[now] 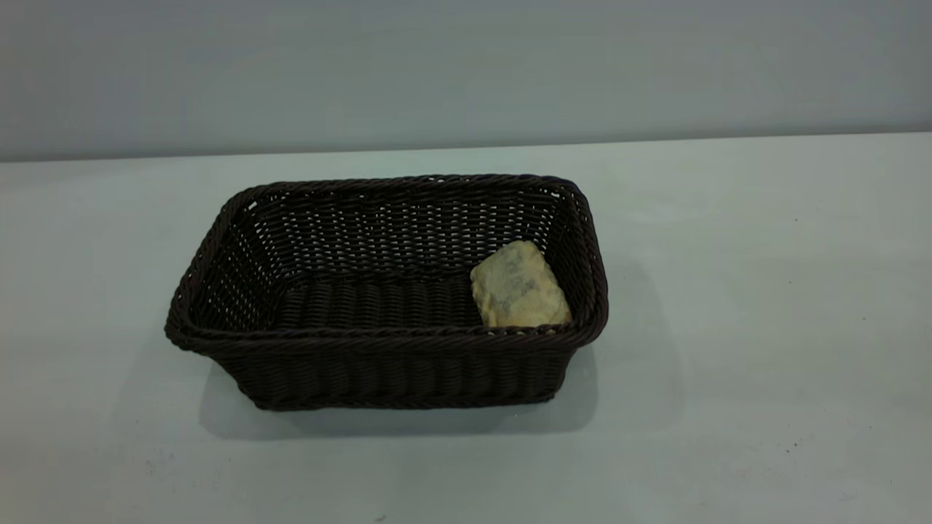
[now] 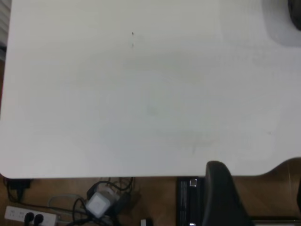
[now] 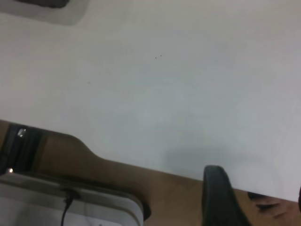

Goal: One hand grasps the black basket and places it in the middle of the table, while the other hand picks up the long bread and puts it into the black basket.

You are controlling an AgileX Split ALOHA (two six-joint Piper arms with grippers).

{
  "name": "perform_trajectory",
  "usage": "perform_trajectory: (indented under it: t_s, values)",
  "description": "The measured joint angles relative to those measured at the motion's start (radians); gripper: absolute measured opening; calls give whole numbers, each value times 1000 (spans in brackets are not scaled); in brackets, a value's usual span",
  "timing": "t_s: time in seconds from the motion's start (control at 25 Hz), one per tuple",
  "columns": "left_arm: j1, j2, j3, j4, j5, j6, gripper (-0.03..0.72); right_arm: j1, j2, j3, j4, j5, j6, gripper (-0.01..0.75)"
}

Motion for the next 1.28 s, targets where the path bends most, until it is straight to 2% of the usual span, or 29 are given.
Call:
perform_trajectory:
  t_s: [0.16, 0.48, 1.28]
  values:
    - [0, -58, 61, -5, -1, -10, 459, 0, -87, 80, -16, 1, -3, 382]
    - [0, -99, 72, -103, -38, -23, 459, 0, -211, 228, -18, -85, -1, 382]
    - [0, -112, 82, -118, -29, -22, 459, 0, -237, 245, -17, -85, 31, 382]
